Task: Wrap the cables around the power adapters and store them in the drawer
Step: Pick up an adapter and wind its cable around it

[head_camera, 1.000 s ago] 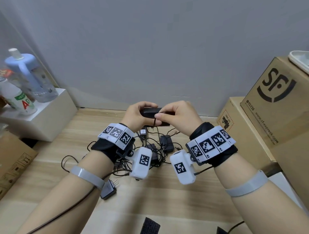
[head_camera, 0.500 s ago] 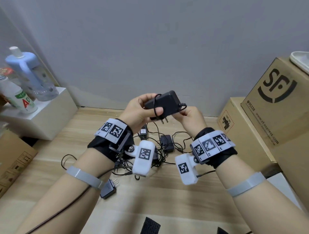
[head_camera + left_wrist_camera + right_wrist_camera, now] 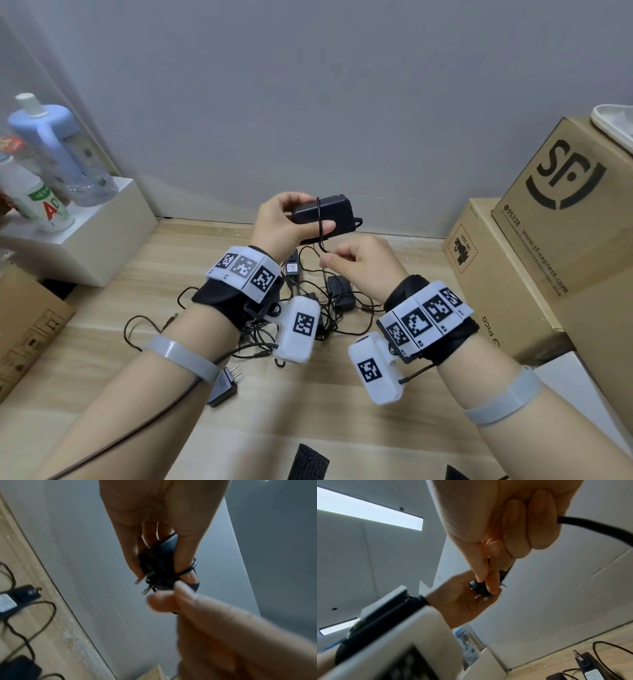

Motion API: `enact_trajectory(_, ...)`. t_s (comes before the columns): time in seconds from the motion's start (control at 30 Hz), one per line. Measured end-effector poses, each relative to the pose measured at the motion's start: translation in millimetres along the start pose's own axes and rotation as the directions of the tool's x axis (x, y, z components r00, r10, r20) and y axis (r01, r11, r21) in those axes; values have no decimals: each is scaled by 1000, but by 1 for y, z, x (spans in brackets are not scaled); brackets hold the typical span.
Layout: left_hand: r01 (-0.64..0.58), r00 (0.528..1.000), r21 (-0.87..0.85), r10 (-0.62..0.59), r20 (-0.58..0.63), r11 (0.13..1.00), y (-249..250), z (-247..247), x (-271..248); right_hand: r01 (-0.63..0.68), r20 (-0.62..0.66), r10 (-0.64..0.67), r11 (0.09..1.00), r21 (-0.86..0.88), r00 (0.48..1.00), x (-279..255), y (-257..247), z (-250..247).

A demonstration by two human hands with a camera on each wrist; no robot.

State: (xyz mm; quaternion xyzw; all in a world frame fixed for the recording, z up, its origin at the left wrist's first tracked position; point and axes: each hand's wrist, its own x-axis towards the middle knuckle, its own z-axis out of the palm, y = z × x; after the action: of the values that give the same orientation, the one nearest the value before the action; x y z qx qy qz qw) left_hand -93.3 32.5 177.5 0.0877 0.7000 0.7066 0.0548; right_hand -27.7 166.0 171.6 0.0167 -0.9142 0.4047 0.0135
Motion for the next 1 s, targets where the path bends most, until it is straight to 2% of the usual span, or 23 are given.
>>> enact_trajectory(0.13,-91,996,244,85,38,965,-7,-1,-1,63,-54,-63,998,3,997,-1,-9,-7)
enact_trajectory(0.4,-140,977,369,66,204,919,-9,-1,-9,58,-160,-64,998,-39,985,8,-10,-22)
enact_trajectory(0.53,-164,959,424,43,281,891,-8,-2,-12,43,-221,-32,998,47,975,13,-5,-30)
enact_trajectory(0.73,-90,943,192,22,332,977,3,-8,-16,54,-236,-10,982,180,972,15,4,-37)
enact_trajectory(0.83,-21,946,-47,35,321,999,7,-7,-16,7,-246,50,974,227,968,17,13,-34)
enact_trajectory(0.9,40,962,-212,20,273,976,6,-5,-14,-36,-186,79,974,223,979,16,13,-26)
enact_trajectory(1.0,54,985,-241,-12,171,969,8,0,-14,-52,-38,59,986,160,998,11,9,-11)
